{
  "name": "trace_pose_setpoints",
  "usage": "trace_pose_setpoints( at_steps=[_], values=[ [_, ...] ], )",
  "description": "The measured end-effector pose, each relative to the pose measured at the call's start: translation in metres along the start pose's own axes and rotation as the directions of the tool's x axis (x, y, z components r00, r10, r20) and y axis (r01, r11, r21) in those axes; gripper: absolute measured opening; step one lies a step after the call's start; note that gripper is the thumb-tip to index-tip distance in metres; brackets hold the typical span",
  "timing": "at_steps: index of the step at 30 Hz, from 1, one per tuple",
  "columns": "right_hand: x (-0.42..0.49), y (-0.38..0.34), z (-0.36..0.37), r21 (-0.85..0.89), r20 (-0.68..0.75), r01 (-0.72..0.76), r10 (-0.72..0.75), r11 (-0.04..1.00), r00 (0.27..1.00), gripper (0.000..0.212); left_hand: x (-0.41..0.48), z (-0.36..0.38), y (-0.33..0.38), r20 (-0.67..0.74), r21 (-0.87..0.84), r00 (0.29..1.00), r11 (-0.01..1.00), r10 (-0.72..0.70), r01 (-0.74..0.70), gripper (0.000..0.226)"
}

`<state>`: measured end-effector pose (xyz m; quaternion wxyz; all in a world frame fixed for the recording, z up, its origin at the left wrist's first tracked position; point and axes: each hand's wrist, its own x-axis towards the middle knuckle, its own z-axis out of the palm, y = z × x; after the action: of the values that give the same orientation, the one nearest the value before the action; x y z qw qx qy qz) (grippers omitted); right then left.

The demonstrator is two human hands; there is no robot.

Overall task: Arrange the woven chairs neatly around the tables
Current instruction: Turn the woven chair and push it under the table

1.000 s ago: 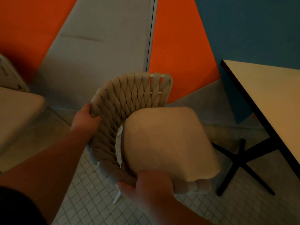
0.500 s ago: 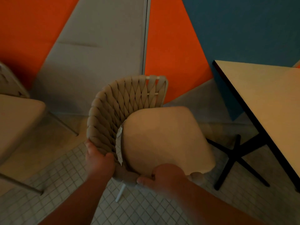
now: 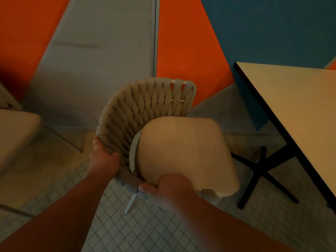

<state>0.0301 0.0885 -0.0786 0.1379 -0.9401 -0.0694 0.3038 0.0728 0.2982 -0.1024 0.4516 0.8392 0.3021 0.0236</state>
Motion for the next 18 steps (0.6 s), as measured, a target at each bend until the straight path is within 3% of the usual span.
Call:
trace_pose_setpoints(
  at_steps=[7,9,10,13,15,18],
  values=[
    [-0.004,0.004,-0.008,0.067,0.025,0.004,-0.006,0.998,1.0,0.08,0.004,-0.005,0.006,0.097,0.151,0.994,0.988,-0.055,0.04,0.093],
    [-0.019,0.008,-0.02,0.195,-0.006,0.013,-0.012,0.981,1.0,0.07,-0.008,-0.017,0.021,0.124,0.326,0.992,0.944,0.018,-0.058,0.096],
    [-0.028,0.014,-0.028,0.221,-0.057,0.031,-0.019,0.975,0.998,0.067,-0.018,-0.022,0.03,0.142,0.404,0.982,0.899,0.124,-0.172,0.094],
    [-0.065,0.034,-0.062,0.147,-0.298,0.063,-0.016,0.987,0.954,0.075,-0.063,-0.034,0.075,0.345,0.418,0.825,0.713,0.449,-0.563,0.08],
    [-0.088,0.049,-0.083,0.147,-0.362,0.013,0.042,0.989,0.931,0.077,-0.088,-0.038,0.107,0.458,0.392,0.74,0.635,0.492,-0.665,0.083],
    [-0.136,0.077,-0.12,0.129,-0.403,-0.079,0.125,0.988,0.907,0.081,-0.122,-0.043,0.159,0.511,0.355,0.652,0.554,0.559,-0.753,0.09]
  ],
)
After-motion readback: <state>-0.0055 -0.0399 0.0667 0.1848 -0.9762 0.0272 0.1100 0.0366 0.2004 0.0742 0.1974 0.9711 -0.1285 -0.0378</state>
